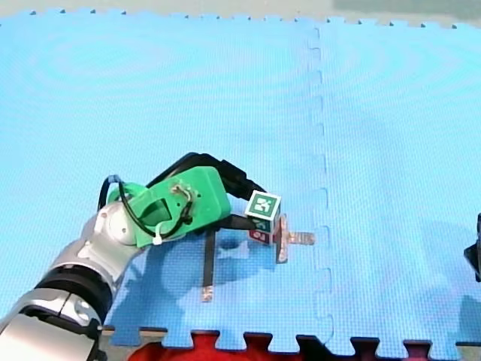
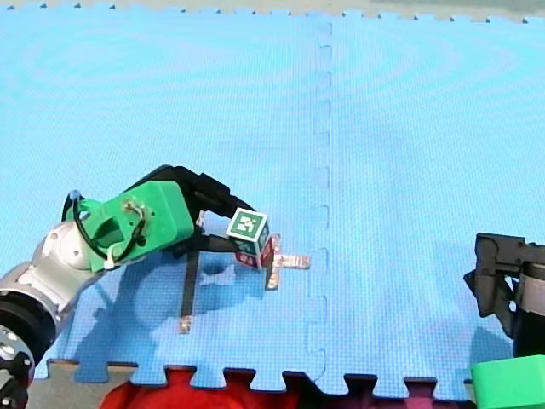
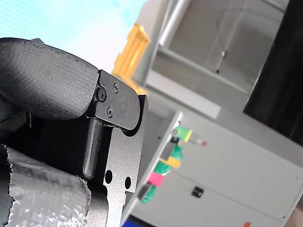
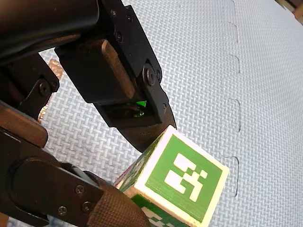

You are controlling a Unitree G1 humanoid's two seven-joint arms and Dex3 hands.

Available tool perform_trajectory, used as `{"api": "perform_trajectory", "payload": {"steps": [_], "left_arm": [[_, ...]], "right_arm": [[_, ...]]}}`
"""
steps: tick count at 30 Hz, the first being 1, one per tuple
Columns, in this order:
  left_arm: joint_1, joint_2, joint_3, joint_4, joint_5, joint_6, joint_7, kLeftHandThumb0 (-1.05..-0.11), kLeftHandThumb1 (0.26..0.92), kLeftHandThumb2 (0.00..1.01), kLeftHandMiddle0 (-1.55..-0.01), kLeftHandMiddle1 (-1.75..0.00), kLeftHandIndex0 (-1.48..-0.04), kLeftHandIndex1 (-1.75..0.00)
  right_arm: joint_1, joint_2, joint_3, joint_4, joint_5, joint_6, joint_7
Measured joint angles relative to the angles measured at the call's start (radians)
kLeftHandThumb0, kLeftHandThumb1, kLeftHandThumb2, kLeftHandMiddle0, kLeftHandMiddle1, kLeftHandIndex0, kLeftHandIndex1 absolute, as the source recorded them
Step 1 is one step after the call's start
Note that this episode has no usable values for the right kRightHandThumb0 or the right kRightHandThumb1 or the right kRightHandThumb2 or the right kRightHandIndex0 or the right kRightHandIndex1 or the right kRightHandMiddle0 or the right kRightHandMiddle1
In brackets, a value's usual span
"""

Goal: Stack cube left

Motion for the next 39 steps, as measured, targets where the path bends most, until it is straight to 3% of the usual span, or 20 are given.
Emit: {"api": "perform_trajectory", "payload": {"steps": [2, 4, 16, 22, 28, 33, 39], "left_arm": [[0.000, -0.001, 0.004, 0.000, -0.006, 0.003, -0.005, -0.642, 0.774, 0.00, -0.92, -1.75, -0.95, 0.00], [0.003, -0.005, 0.012, 0.002, -0.013, 0.013, -0.015, -0.713, 0.768, 0.00, -0.91, -1.75, -0.90, -0.02], [0.016, -0.017, 0.034, 0.000, -0.032, 0.013, -0.015, -0.725, 0.752, 0.00, -0.89, -1.75, -0.95, -0.02], [0.026, -0.017, 0.043, -0.002, -0.035, -0.040, -0.018, -0.866, 0.756, 0.00, -0.89, -1.75, -0.88, 0.00], [0.028, -0.016, 0.049, -0.001, -0.041, -0.058, -0.026, -0.967, 0.767, 0.00, -0.89, -1.75, -0.75, 0.00], [0.028, -0.012, 0.048, 0.001, -0.040, -0.058, -0.036, -1.026, 0.779, 0.01, -0.90, -1.75, -0.38, 0.00], [0.026, -0.009, 0.038, 0.003, -0.025, -0.026, -0.025, -1.040, 0.780, 0.00, -0.85, -1.75, -0.24, 0.00]], "right_arm": [[0.000, 0.000, 0.000, 0.002, 0.000, 0.000, -0.001], [-0.001, 0.000, 0.000, 0.004, -0.001, -0.001, -0.002], [-0.002, 0.000, 0.001, 0.010, -0.006, -0.001, -0.008], [-0.002, 0.000, 0.002, 0.011, -0.007, -0.001, -0.009], [-0.004, 0.000, 0.002, 0.017, -0.007, -0.001, -0.009], [-0.005, -0.001, 0.002, 0.019, -0.006, -0.003, -0.009], [-0.008, -0.003, 0.001, 0.021, -0.004, -0.003, -0.008]]}}
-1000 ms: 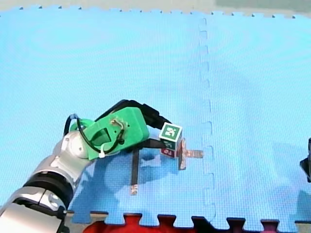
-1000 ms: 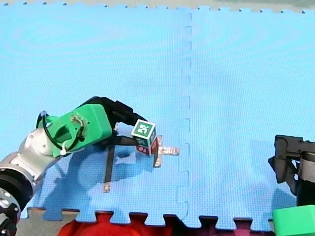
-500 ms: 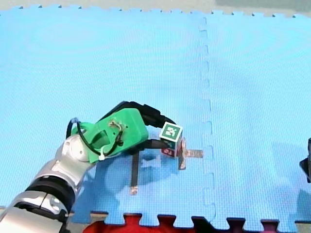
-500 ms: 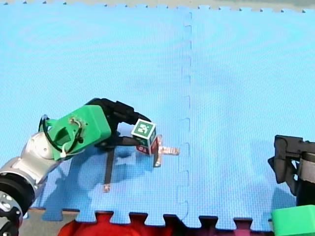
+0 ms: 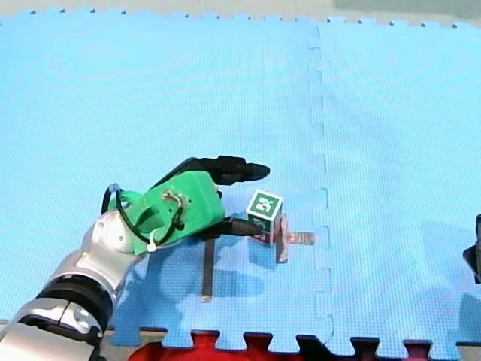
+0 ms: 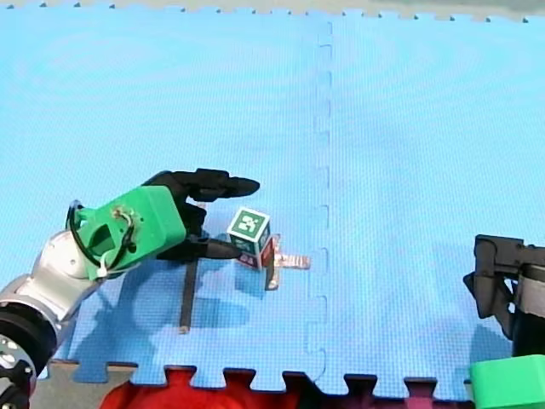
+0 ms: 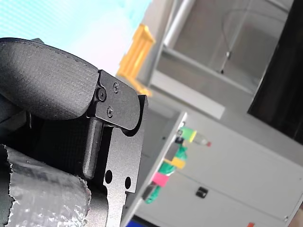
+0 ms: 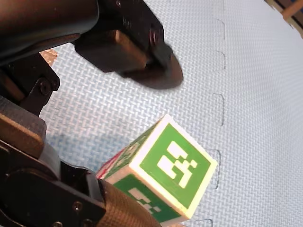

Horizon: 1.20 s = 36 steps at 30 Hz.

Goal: Stack cube left

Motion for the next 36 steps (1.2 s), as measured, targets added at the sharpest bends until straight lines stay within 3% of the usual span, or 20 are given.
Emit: {"api": "perform_trajectory", "payload": {"steps": [5, 10, 14, 16, 19, 21, 22, 27, 36], "left_arm": [[-0.009, -0.001, -0.008, -0.002, 0.007, 0.027, -0.008, -1.037, 0.783, 0.01, -0.82, -1.75, -0.19, 0.00], [-0.025, 0.008, -0.017, 0.002, 0.016, 0.037, -0.045, -1.048, 0.904, 0.05, -0.82, -1.75, -0.18, 0.00], [-0.028, 0.017, -0.023, 0.003, 0.024, 0.037, -0.048, -1.048, 0.920, 0.10, -0.82, -1.75, -0.16, 0.00], [-0.032, 0.022, -0.031, 0.006, 0.036, 0.038, -0.039, -1.048, 0.921, 0.24, -0.82, -1.75, -0.16, 0.00], [-0.042, 0.039, -0.039, 0.016, 0.054, 0.040, -0.025, -1.048, 0.921, 0.61, -0.83, -1.75, -0.17, 0.00], [-0.042, 0.058, -0.034, 0.015, 0.049, 0.019, -0.040, -1.048, 0.921, 0.76, -0.85, -1.75, -0.19, -0.01], [-0.042, 0.070, -0.026, 0.009, 0.037, -0.007, -0.063, -1.048, 0.921, 0.78, -0.85, -1.75, -0.19, -0.01], [-0.044, 0.116, 0.036, -0.035, -0.056, -0.102, -0.154, -1.048, 0.921, 0.82, -0.86, -1.75, -0.19, -0.01], [-0.050, 0.179, 0.132, -0.086, -0.199, -0.125, -0.357, -1.048, 0.921, 0.84, -0.87, -1.75, -0.19, -0.01]], "right_arm": [[-0.006, -0.001, 0.000, 0.003, 0.002, 0.000, 0.002], [-0.008, -0.002, 0.000, 0.005, 0.002, -0.001, 0.002], [-0.008, -0.004, -0.001, 0.006, 0.003, -0.004, 0.004], [-0.008, -0.005, -0.001, 0.008, 0.004, -0.007, 0.005], [-0.010, -0.005, -0.001, 0.012, 0.005, -0.010, 0.006], [-0.010, -0.006, -0.002, 0.014, 0.006, -0.012, 0.006], [-0.011, -0.006, -0.002, 0.015, 0.005, -0.013, 0.006], [-0.014, -0.006, -0.002, 0.022, 0.004, -0.015, 0.005], [-0.019, -0.009, -0.003, 0.043, 0.004, -0.025, 0.003]]}}
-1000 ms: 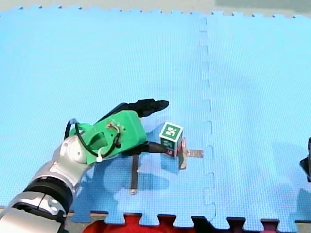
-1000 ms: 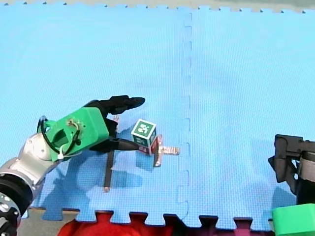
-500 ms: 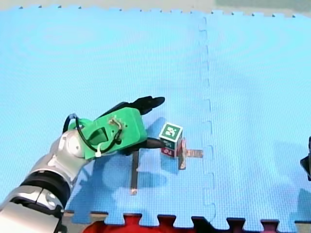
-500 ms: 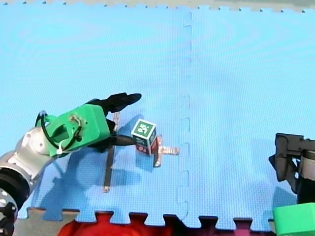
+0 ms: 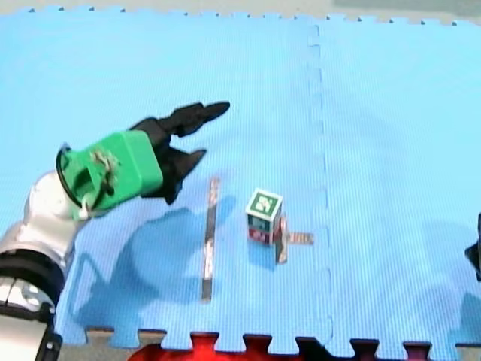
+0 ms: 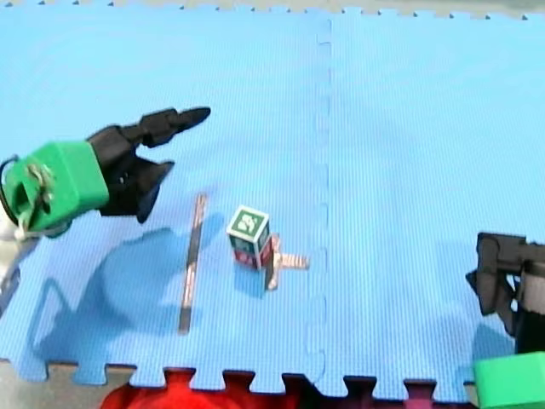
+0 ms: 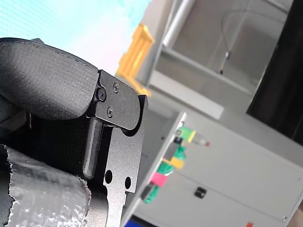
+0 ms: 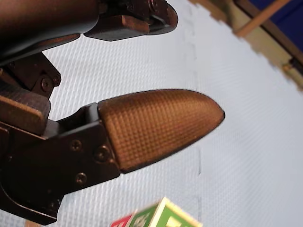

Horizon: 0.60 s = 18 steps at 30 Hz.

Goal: Stack cube left

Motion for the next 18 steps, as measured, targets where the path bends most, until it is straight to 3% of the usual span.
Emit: {"api": "perform_trajectory", "payload": {"steps": [12, 14, 16, 18], "left_arm": [[0.045, 0.057, 0.017, -0.034, 0.015, 0.024, 0.100, -1.048, 0.921, 0.88, -0.88, -1.75, -0.21, -0.01], [0.049, 0.062, 0.009, -0.036, 0.044, 0.010, 0.157, -1.048, 0.921, 0.81, -0.81, -1.75, -0.23, -0.02], [0.050, 0.064, -0.005, -0.036, 0.081, -0.002, 0.214, -1.048, 0.921, 0.66, -0.70, -1.61, -0.27, -0.02], [0.050, 0.064, -0.021, -0.035, 0.123, -0.004, 0.278, -1.048, 0.921, 0.66, -0.68, -1.38, -0.29, -0.02]], "right_arm": [[-0.004, -0.001, 0.001, 0.023, 0.000, -0.014, -0.002], [-0.004, -0.001, 0.001, 0.026, 0.001, -0.014, -0.002], [-0.005, -0.001, 0.002, 0.026, 0.000, -0.014, -0.001], [-0.005, 0.000, 0.004, 0.026, 0.000, -0.014, 0.001]]}}
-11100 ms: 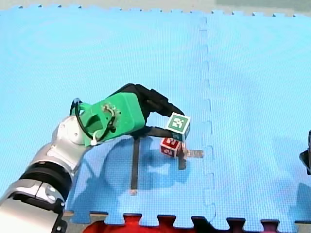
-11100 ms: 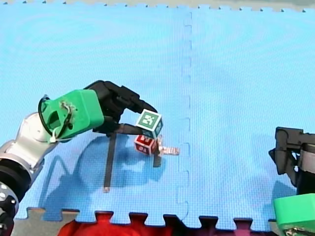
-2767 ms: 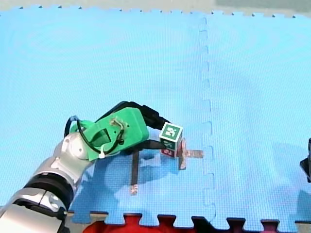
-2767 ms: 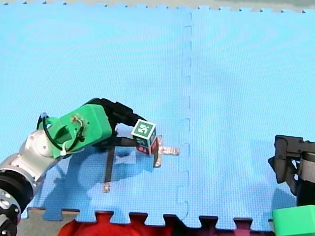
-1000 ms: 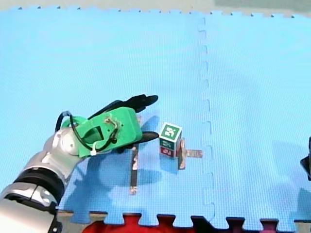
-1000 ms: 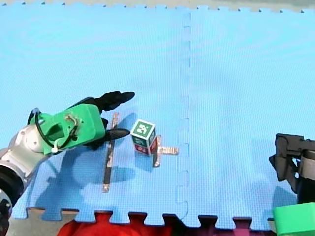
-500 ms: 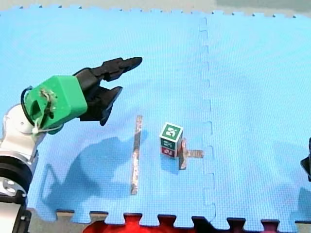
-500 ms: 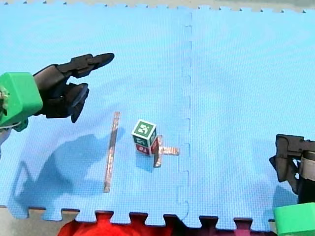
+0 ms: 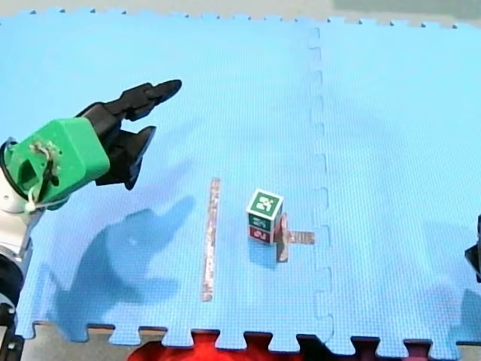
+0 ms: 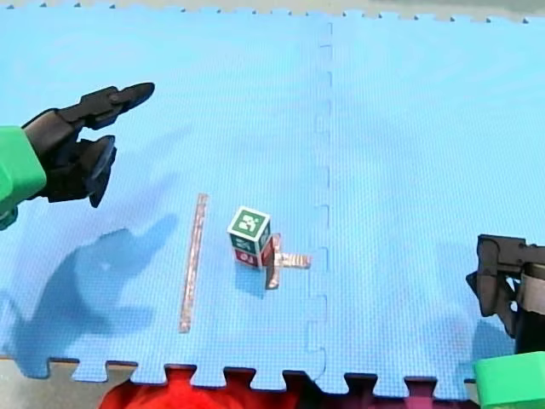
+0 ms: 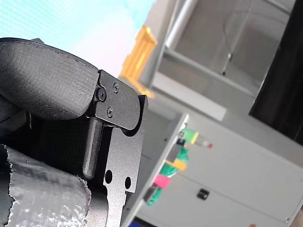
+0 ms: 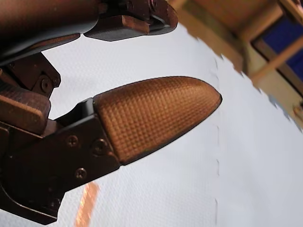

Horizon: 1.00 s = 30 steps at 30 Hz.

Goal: Stack cube left

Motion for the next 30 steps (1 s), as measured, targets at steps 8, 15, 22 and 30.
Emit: {"api": "perform_trajectory", "payload": {"steps": [8, 15, 22, 30], "left_arm": [[0.026, -0.017, -0.044, 0.018, 0.099, -0.016, 0.224, -1.048, 0.921, 0.70, -0.51, -1.50, -0.41, -0.01], [0.034, -0.040, -0.056, 0.047, 0.117, -0.019, 0.298, -1.048, 0.921, 0.72, -0.54, -0.81, -0.43, 0.00], [0.034, -0.059, -0.060, 0.080, 0.122, -0.013, 0.353, -1.048, 0.921, 0.71, -0.58, -0.20, -0.43, 0.00], [0.032, -0.064, -0.062, 0.111, 0.126, -0.013, 0.383, -1.048, 0.921, 0.71, -0.53, -0.12, -0.42, 0.00]], "right_arm": [[-0.081, 0.004, 0.030, 0.045, -0.024, 0.055, 0.027], [-0.257, 0.001, 0.053, 0.173, -0.025, 0.081, 0.079], [-0.412, -0.015, 0.070, 0.339, -0.027, 0.077, 0.082], [-0.517, -0.036, 0.081, 0.477, -0.002, 0.060, 0.092]]}}
